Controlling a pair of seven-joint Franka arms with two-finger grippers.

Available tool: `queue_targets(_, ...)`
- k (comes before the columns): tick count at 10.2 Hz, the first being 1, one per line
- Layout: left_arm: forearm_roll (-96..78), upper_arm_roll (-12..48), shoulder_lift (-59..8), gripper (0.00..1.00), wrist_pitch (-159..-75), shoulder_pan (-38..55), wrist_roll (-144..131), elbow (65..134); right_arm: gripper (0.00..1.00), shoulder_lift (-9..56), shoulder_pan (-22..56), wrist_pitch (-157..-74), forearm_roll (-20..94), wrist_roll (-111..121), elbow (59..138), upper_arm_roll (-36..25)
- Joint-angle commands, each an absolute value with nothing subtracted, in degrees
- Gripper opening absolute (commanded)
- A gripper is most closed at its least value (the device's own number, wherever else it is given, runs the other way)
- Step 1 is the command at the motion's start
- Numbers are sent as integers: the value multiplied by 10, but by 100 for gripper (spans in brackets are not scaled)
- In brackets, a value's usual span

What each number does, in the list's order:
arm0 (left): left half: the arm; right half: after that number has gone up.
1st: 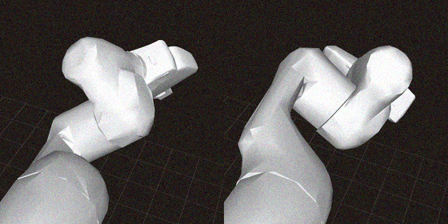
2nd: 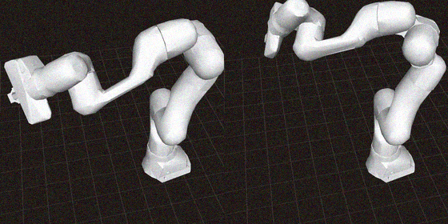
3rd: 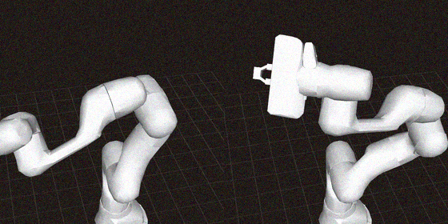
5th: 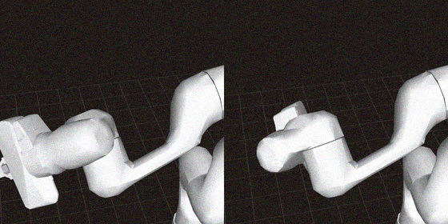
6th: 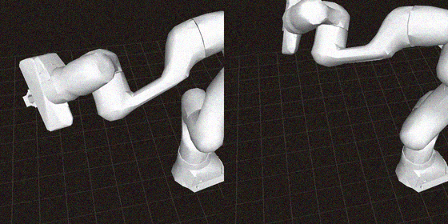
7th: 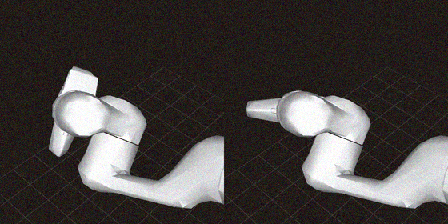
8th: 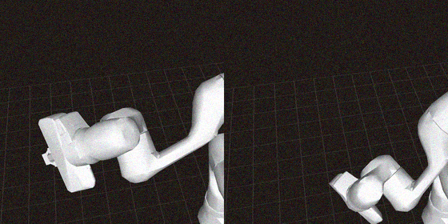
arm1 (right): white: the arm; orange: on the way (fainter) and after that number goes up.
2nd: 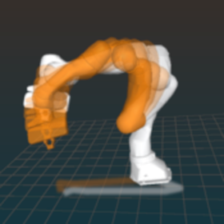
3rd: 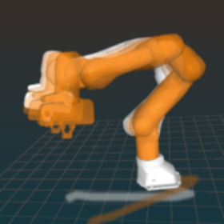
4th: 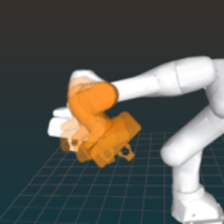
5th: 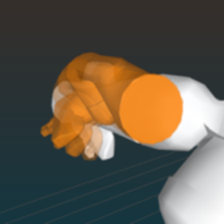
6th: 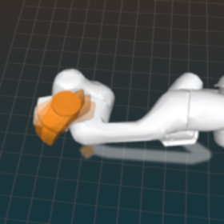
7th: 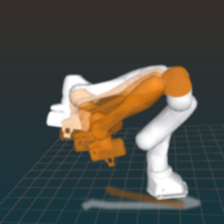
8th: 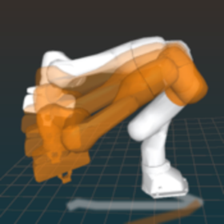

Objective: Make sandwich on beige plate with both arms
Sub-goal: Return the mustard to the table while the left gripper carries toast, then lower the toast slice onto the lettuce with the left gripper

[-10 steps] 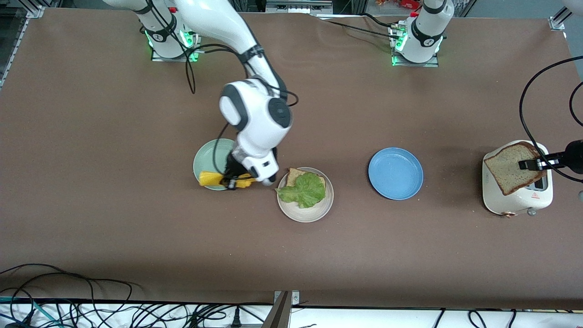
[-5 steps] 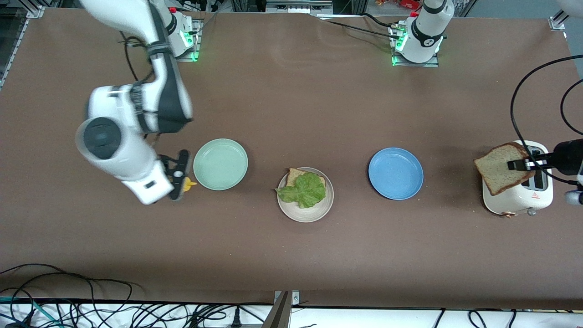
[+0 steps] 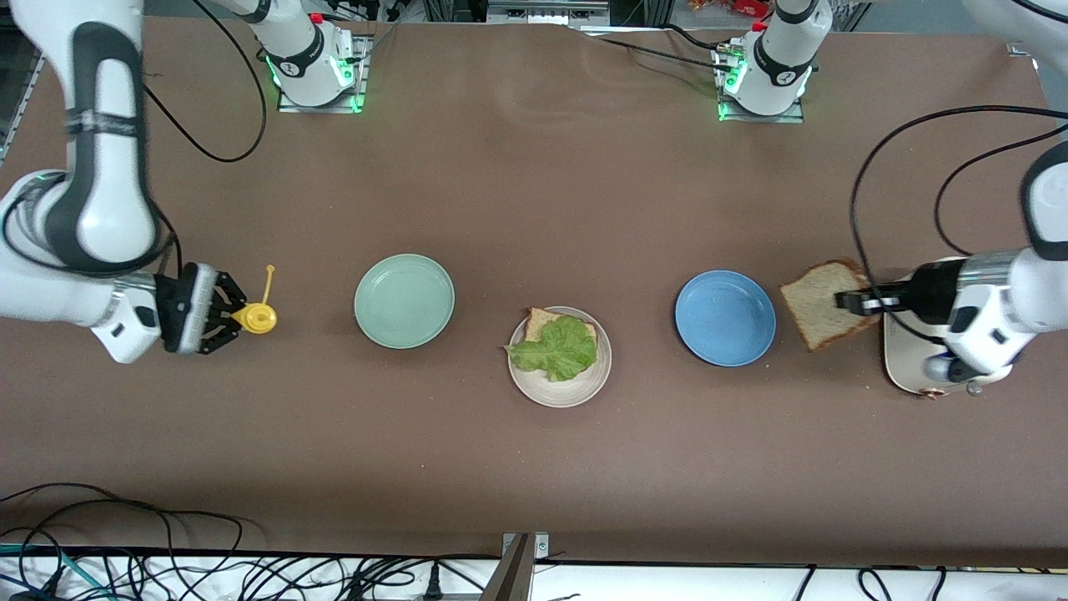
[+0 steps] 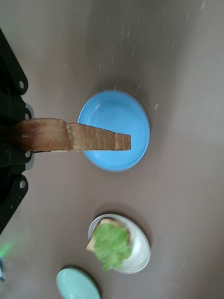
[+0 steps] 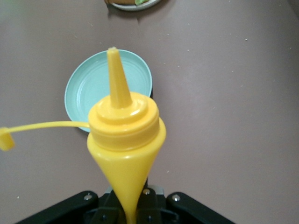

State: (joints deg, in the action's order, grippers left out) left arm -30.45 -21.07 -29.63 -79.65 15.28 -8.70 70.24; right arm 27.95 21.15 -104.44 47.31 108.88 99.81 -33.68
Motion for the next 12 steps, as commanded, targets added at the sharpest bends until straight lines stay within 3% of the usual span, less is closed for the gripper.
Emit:
queue_targets(1, -402, -165, -321, 0, -792, 142, -90, 704, 0, 263, 137, -1022, 554, 1212, 1092, -320)
queue_targets(3, -494, -159, -354, 0, -799, 148, -10, 701, 0, 309, 80, -960, 597, 1299, 1101, -320)
queue_targets(5, -563, -156, -389, 0, -819, 153, 61, 700, 0, 324, 54, -949, 608, 1380, 1119, -319)
queue_targets(9, -612, -104, -430, 0, -964, 189, 74, 707, 0, 351, 40, -951, 613, 1454, 1118, -319)
queue_targets(12, -642, -91, -455, 0, -1002, 206, 76, 707, 0, 373, 21, -927, 633, 1484, 1118, -315)
